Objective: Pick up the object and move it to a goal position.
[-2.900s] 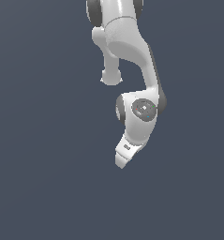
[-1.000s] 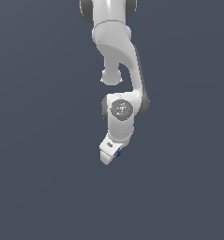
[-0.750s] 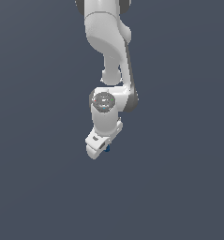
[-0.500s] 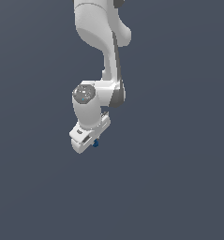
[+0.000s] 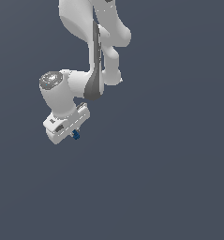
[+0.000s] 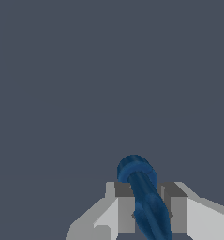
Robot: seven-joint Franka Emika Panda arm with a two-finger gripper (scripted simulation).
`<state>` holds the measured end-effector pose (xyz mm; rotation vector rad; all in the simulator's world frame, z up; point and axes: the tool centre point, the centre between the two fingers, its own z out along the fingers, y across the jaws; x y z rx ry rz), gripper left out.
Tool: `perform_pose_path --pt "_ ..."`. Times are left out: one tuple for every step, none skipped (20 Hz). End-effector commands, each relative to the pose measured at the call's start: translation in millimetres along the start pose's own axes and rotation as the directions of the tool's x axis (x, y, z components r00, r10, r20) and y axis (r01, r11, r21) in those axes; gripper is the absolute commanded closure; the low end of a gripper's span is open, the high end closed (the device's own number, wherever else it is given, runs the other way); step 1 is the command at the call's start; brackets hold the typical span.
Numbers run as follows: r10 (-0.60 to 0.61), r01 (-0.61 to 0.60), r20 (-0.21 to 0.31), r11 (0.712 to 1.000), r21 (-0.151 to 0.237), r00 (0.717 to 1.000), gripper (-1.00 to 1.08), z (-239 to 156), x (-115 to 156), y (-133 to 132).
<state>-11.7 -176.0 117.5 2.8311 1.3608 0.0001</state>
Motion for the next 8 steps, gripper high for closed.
perform_pose_path --pt "-0.002 0.002 0.000 1.000 0.000 1.000 1.08 -4.4 -14.0 5.9" --pt "-0.002 0.002 0.000 1.000 0.000 1.000 1.08 -5.7 -18.2 7.9" --pt "-0.002 0.002 0.000 1.000 0.000 1.000 1.08 -6.7 -21.7 9.6" --pt "-0.002 0.002 0.000 1.000 0.000 1.000 1.08 -7.6 -24.5 11.1" --pt "-0.002 0.002 0.000 1.000 0.000 1.000 1.08 -8.3 -26.7 12.3" --pt "-0.003 0.003 0.000 1.000 0.000 1.000 1.08 -8.8 -27.9 13.2" --pt "-0.003 0.003 0.000 1.000 0.000 1.000 1.08 -9.0 -28.8 13.8" --pt "-0.003 0.003 0.000 1.000 0.000 1.000 1.08 -9.1 -29.0 13.9"
